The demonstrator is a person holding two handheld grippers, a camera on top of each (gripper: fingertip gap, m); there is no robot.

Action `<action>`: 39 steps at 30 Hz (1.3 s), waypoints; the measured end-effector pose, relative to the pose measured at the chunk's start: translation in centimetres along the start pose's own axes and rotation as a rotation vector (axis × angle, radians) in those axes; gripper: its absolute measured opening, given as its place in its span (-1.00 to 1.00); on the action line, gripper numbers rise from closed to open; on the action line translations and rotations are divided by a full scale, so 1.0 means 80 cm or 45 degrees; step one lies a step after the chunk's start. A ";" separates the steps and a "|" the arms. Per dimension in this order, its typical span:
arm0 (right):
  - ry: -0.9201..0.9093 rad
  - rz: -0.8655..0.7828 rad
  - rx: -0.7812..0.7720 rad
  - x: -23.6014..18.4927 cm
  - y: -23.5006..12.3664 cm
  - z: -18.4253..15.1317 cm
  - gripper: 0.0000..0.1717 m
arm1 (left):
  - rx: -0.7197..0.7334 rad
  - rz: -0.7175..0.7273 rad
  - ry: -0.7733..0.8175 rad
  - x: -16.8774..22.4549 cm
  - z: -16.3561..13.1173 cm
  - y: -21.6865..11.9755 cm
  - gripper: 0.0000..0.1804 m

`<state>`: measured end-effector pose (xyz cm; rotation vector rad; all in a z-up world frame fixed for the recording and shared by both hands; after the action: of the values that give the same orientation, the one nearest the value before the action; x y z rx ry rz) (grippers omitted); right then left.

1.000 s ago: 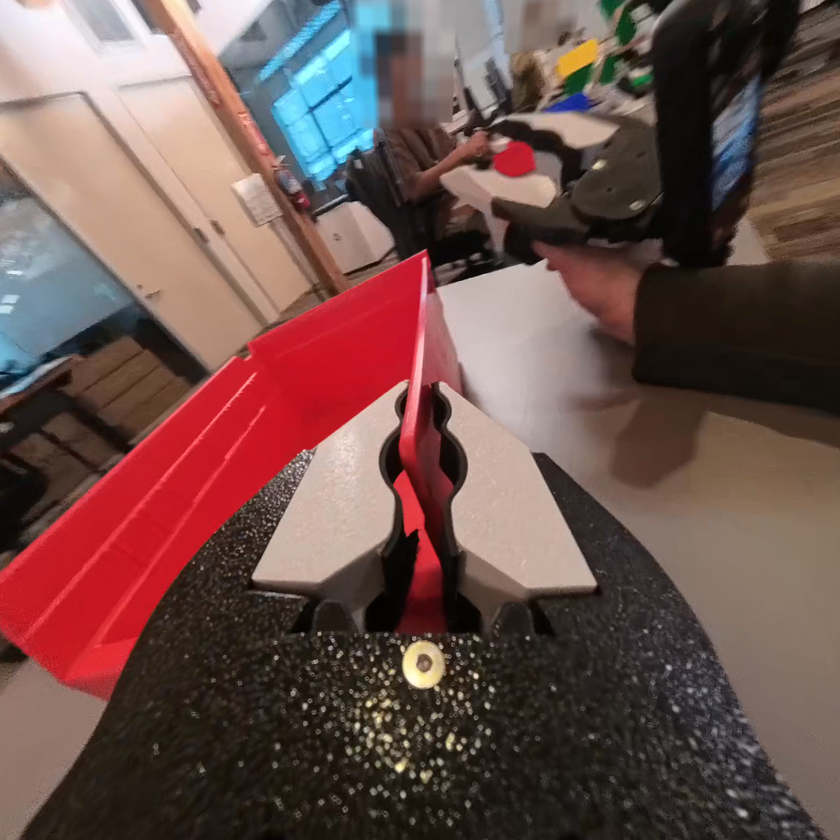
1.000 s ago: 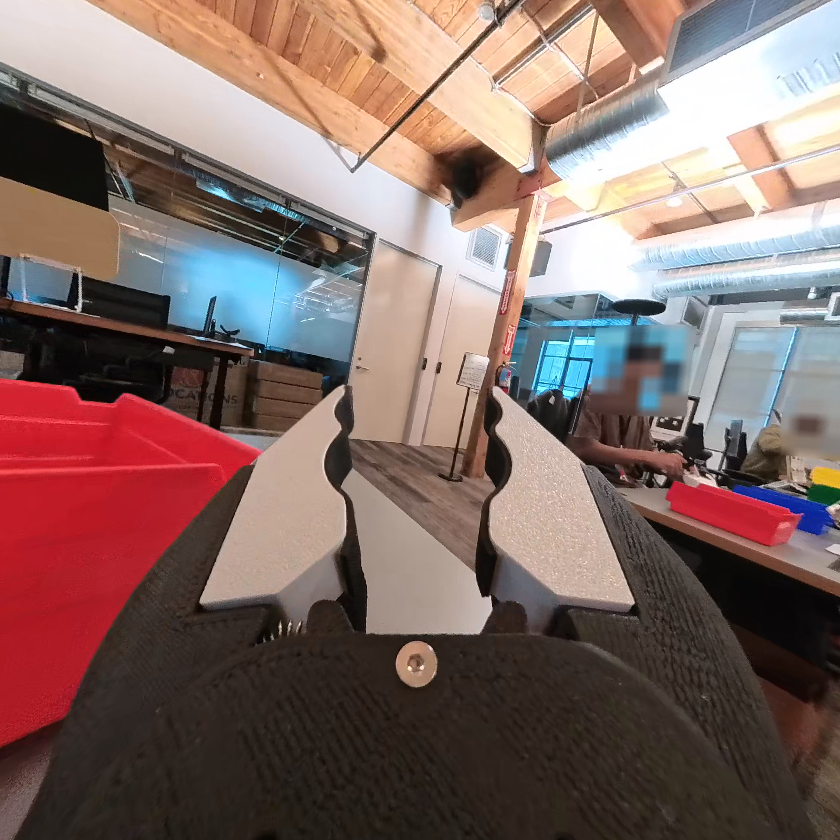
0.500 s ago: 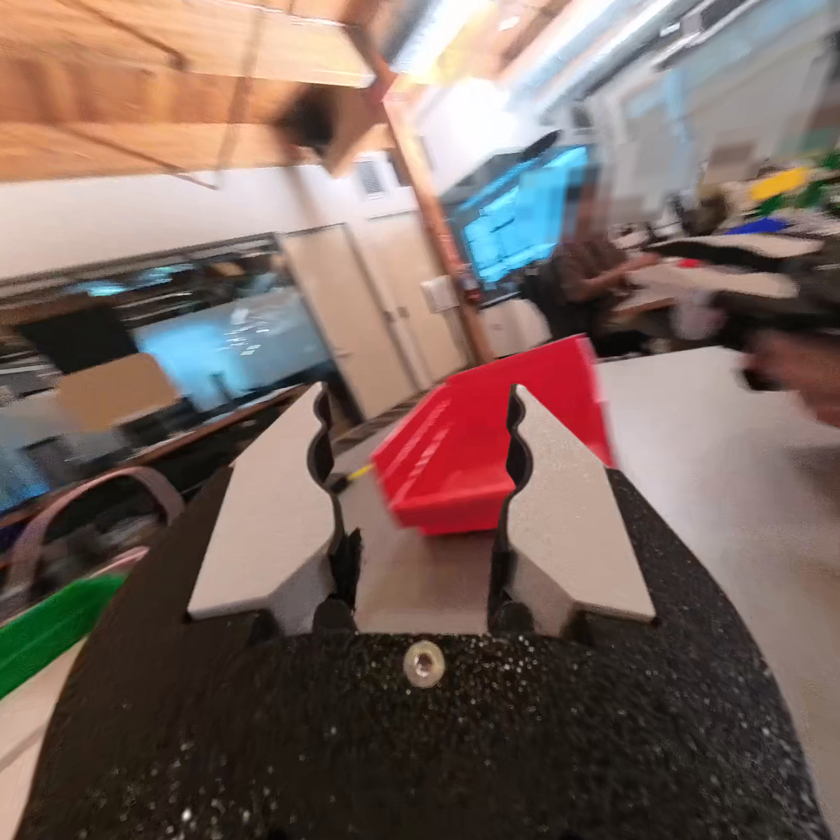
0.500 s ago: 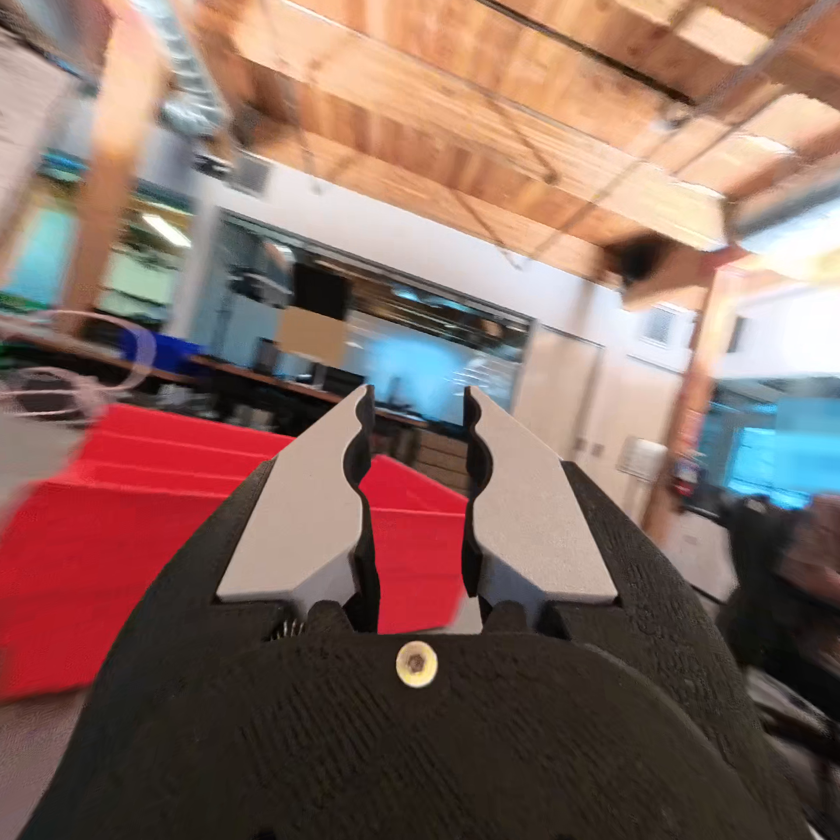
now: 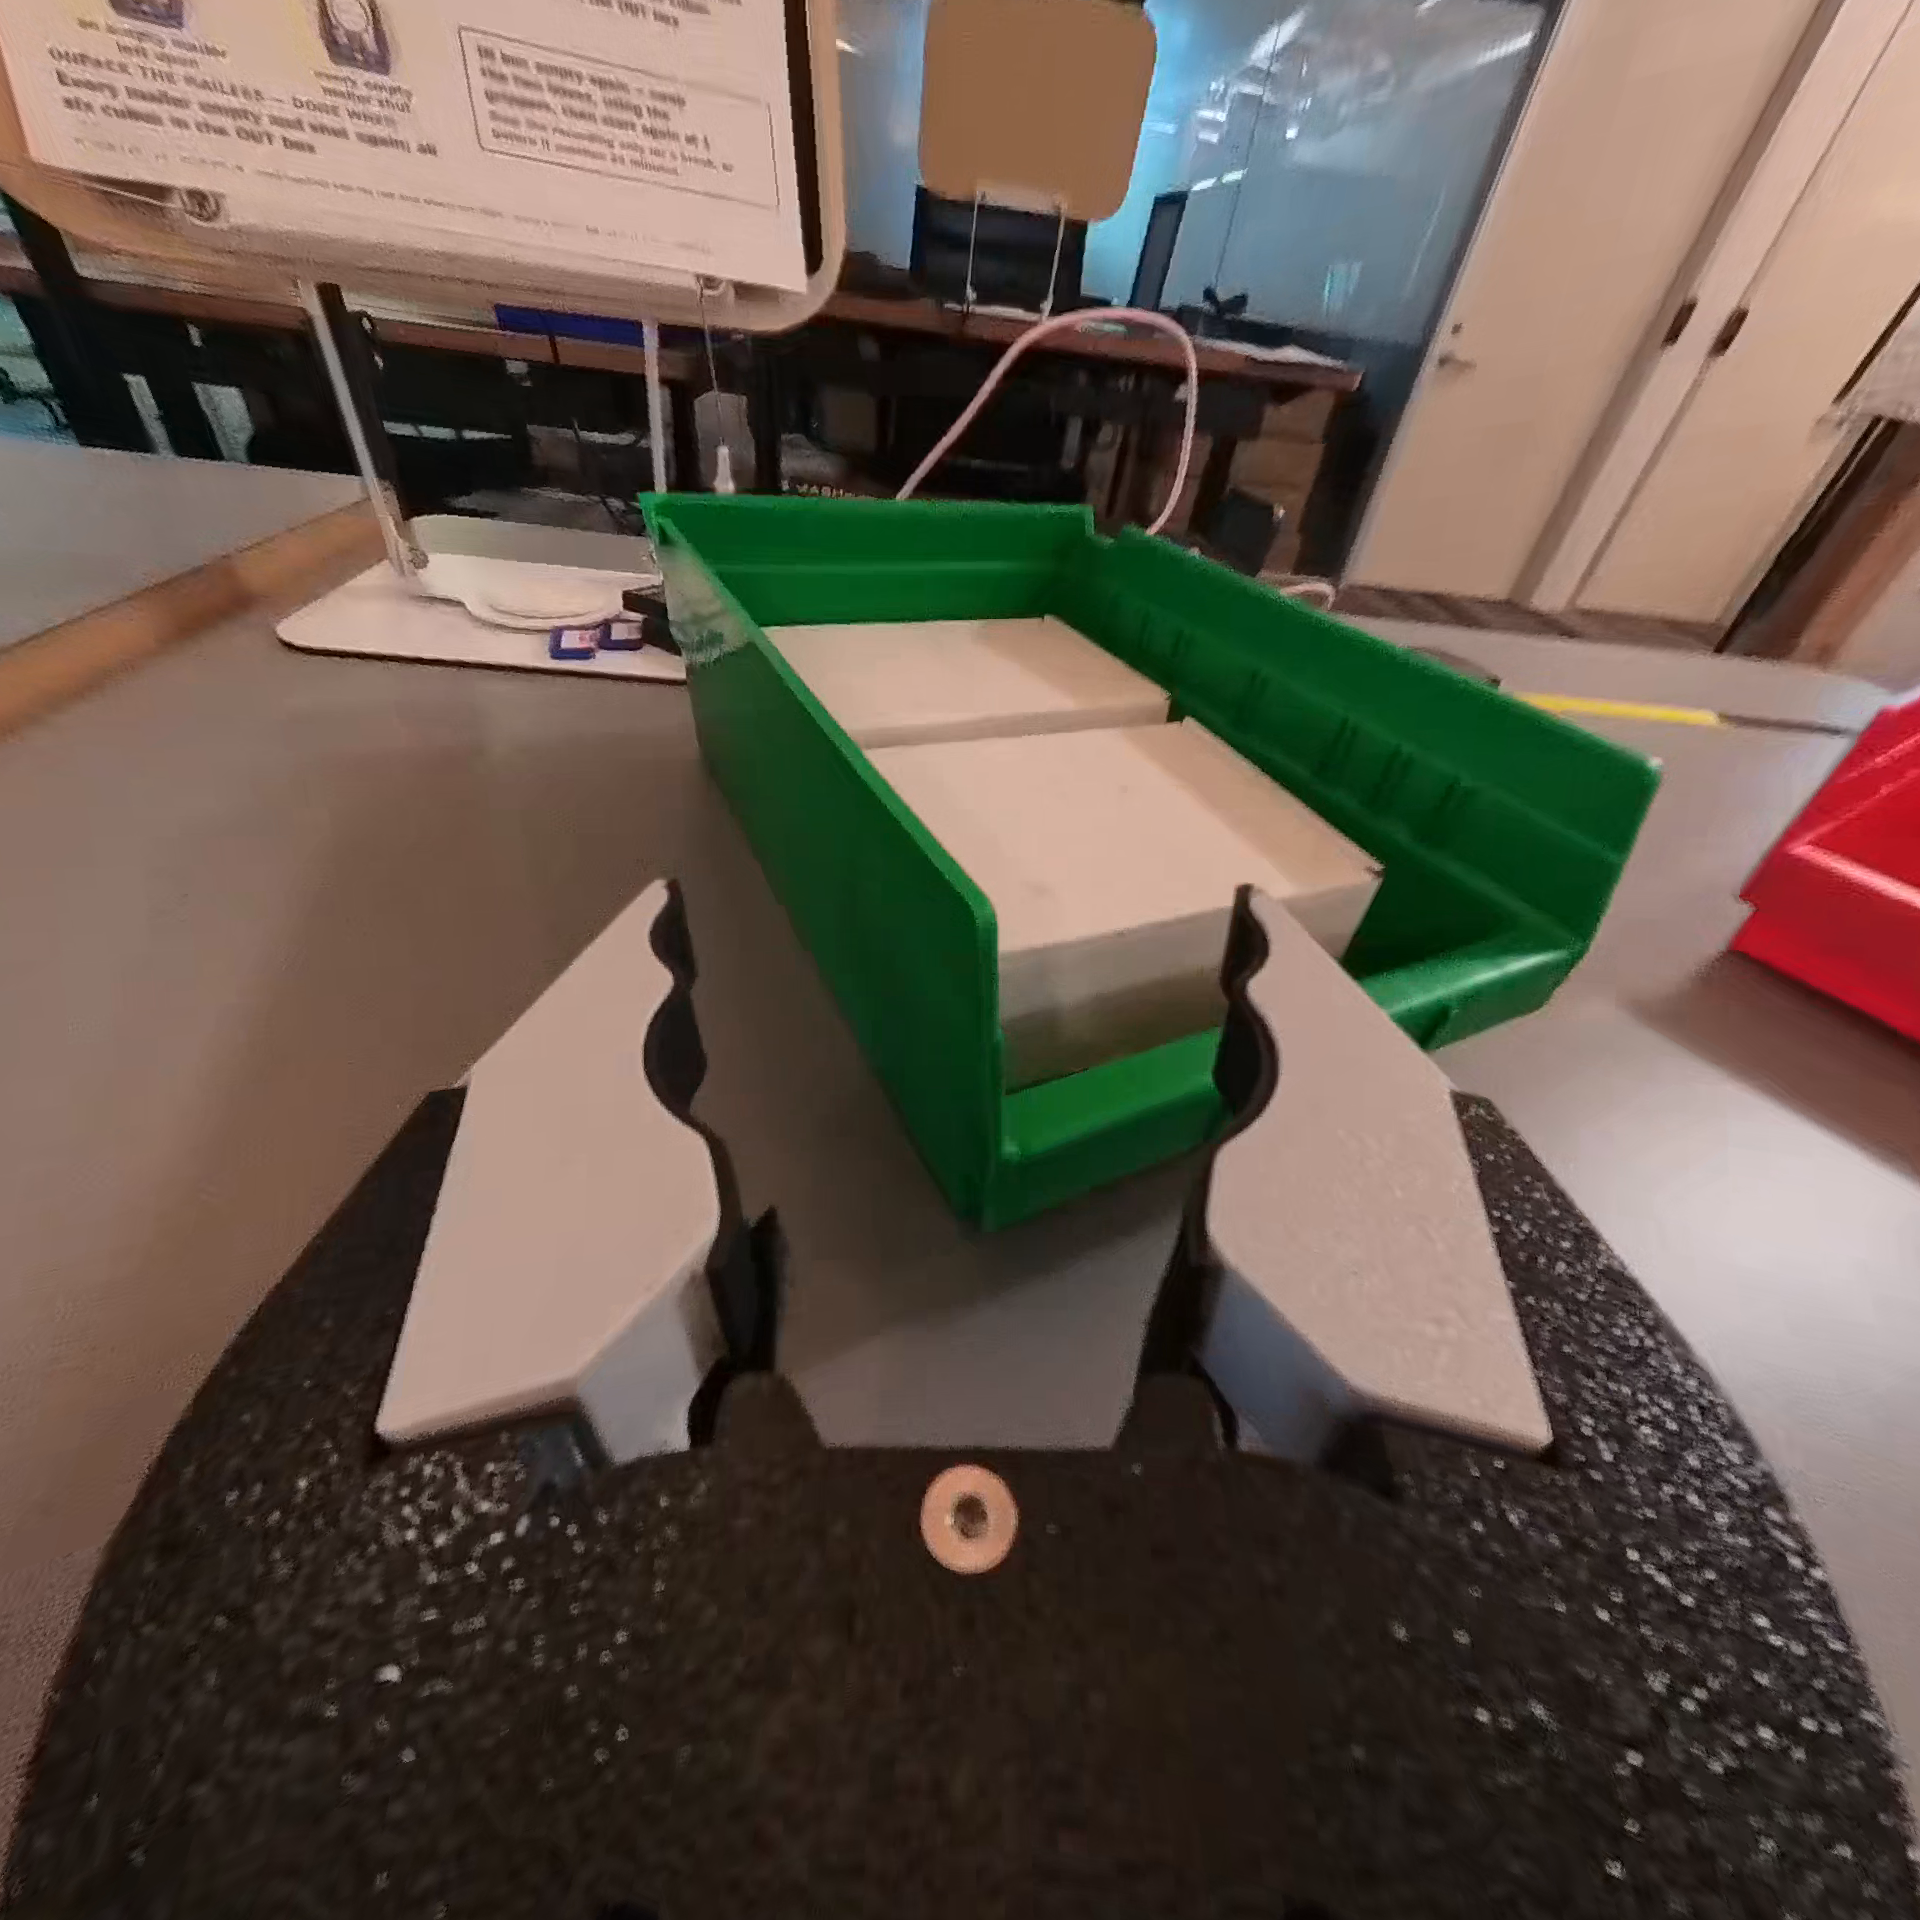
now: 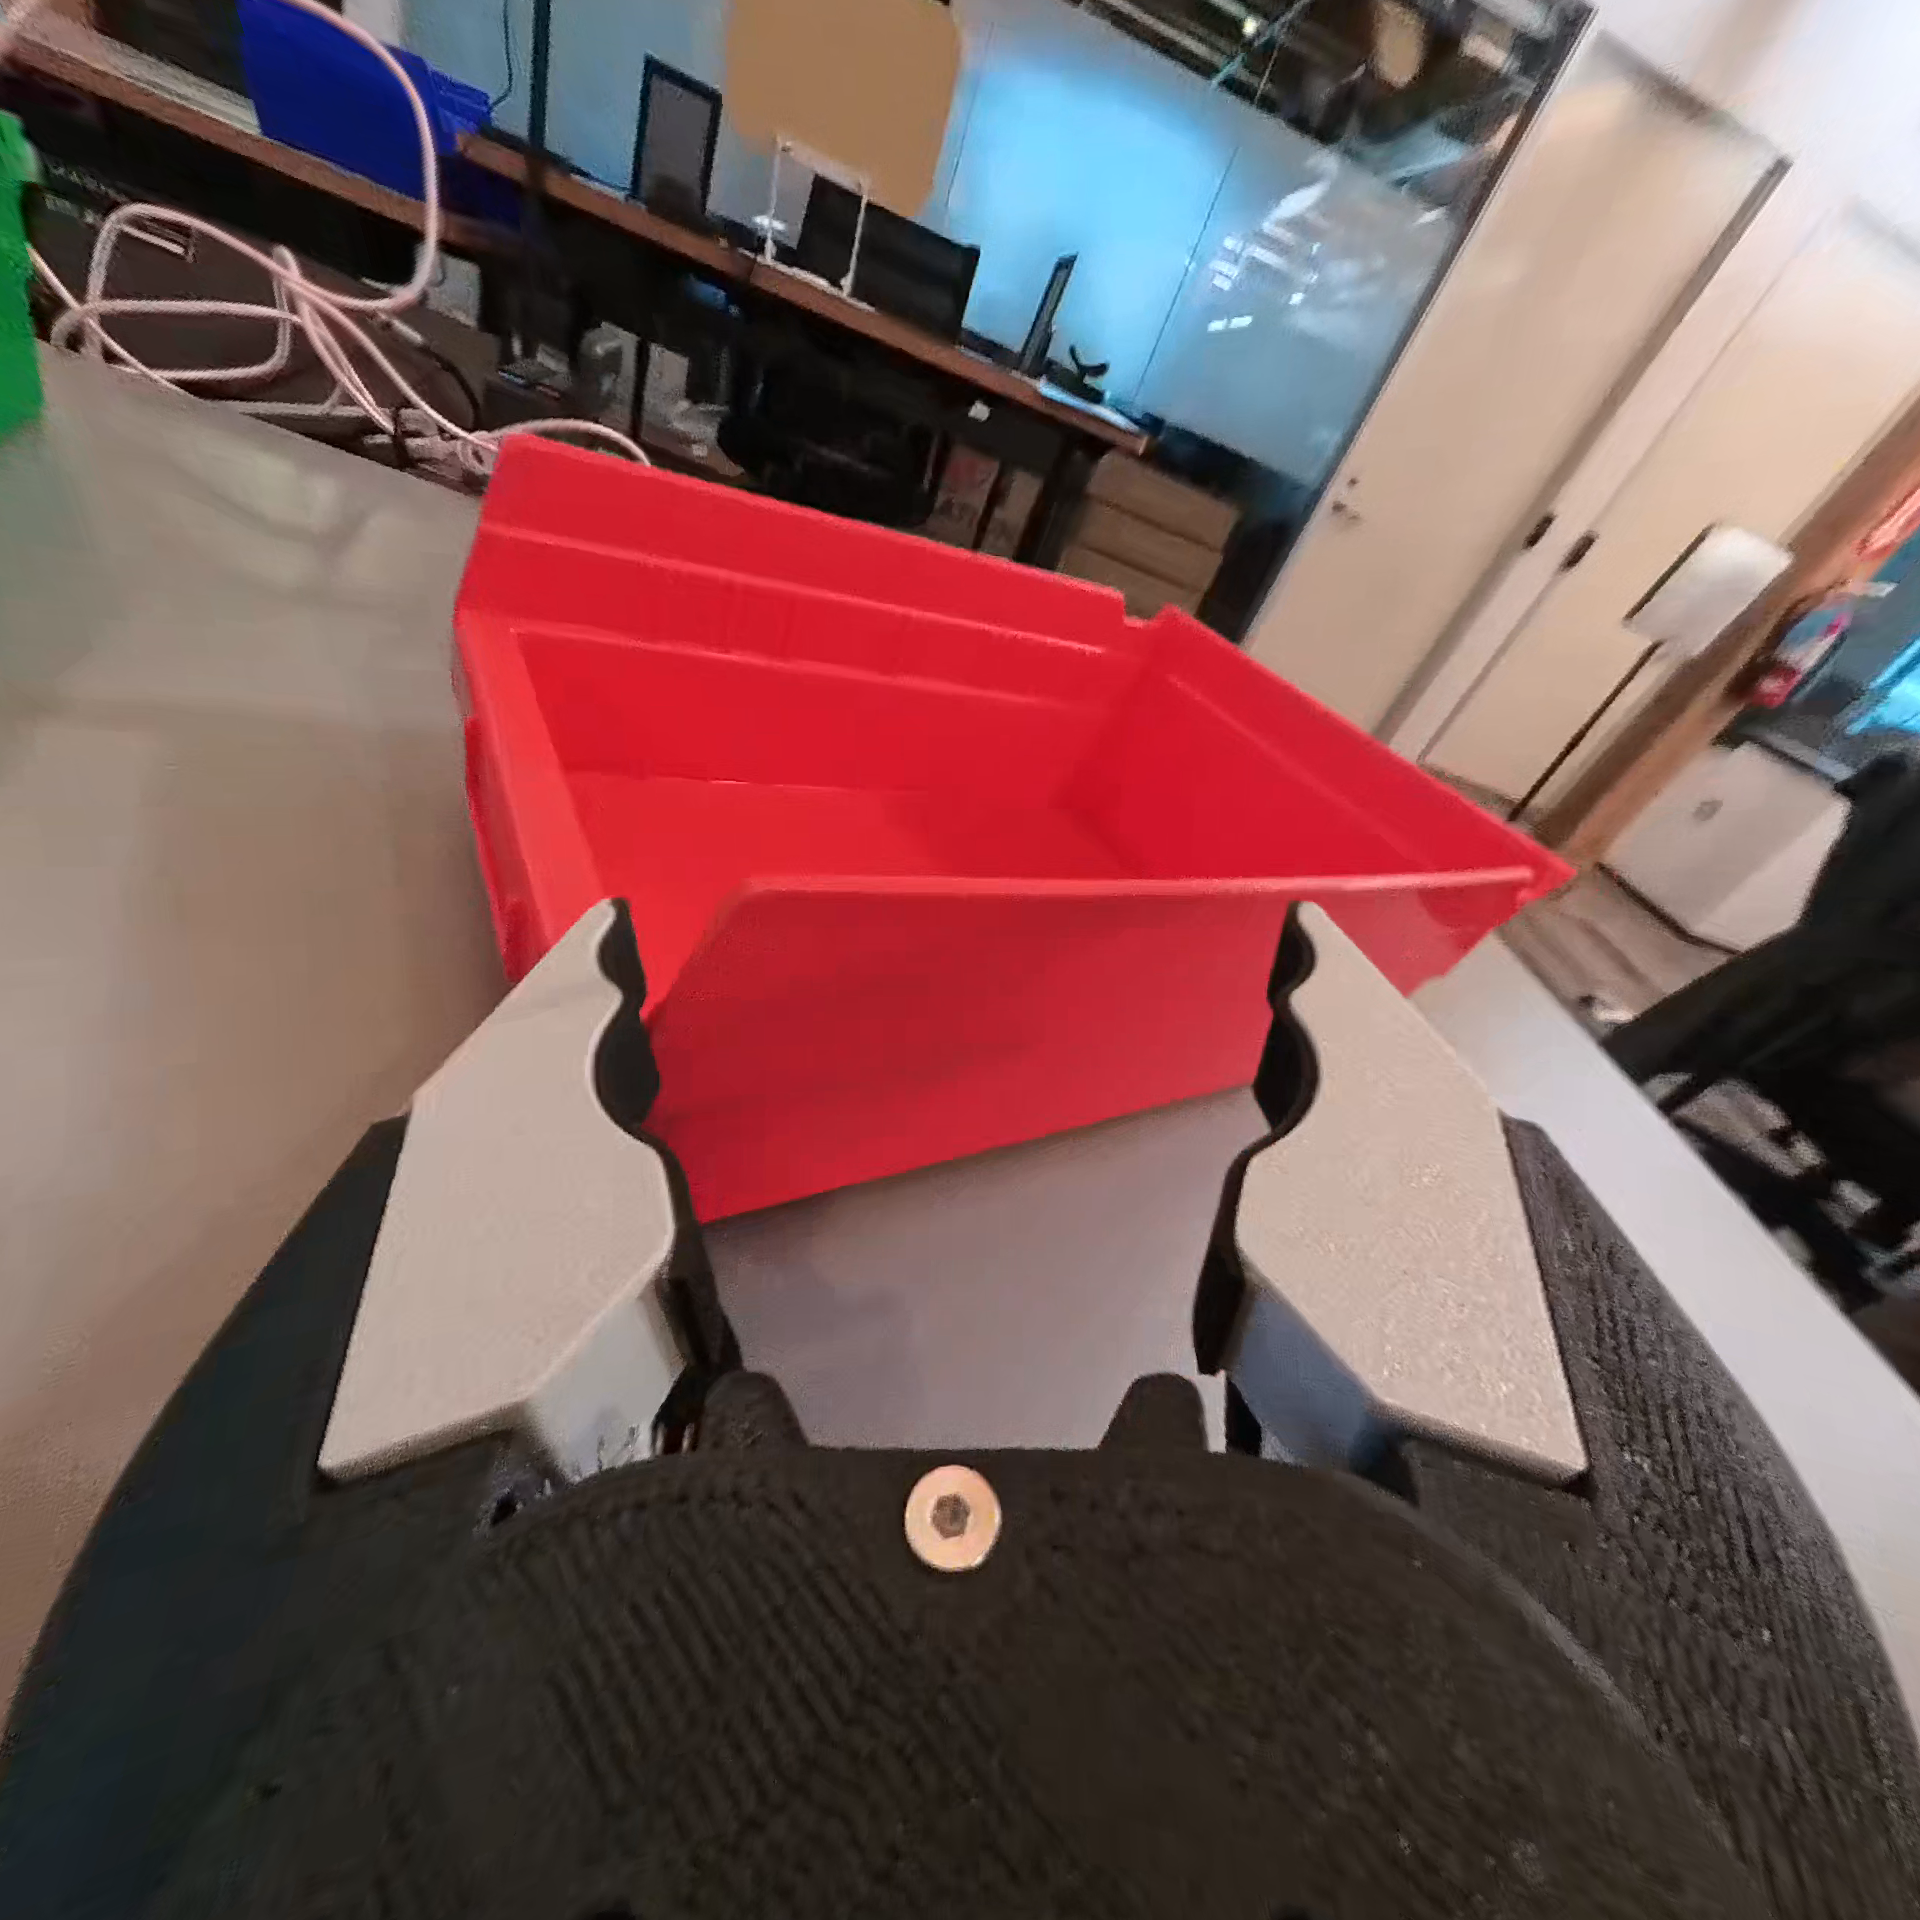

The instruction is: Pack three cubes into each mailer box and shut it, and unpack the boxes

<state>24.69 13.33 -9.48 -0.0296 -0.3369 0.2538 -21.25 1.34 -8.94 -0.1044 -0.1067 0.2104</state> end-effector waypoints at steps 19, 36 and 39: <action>0.126 -0.152 -0.205 0.169 -0.010 -0.075 -0.93 | -0.080 0.315 0.376 -0.099 -0.012 0.001 -0.94; 0.226 -0.242 -0.221 0.235 -0.017 -0.095 -0.91 | -0.179 0.217 0.375 -0.251 -0.002 -0.065 -0.93; 0.117 -0.406 -0.095 0.252 -0.035 -0.068 -0.29 | -0.086 0.437 0.484 -0.276 0.028 -0.082 -0.32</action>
<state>45.59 15.79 -7.92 -0.0601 -0.2552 -0.0763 -41.67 -9.57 -8.05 -0.2283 0.2851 0.5256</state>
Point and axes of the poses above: each gripper's, where its closed fingertips meet, y out along the fingers, z out of its top, x = y × z across the jaws, the point moved 2 cm from there along -y, back along the fingers, and after that the axes turned 1 degree about y, right-handed, at the moved point
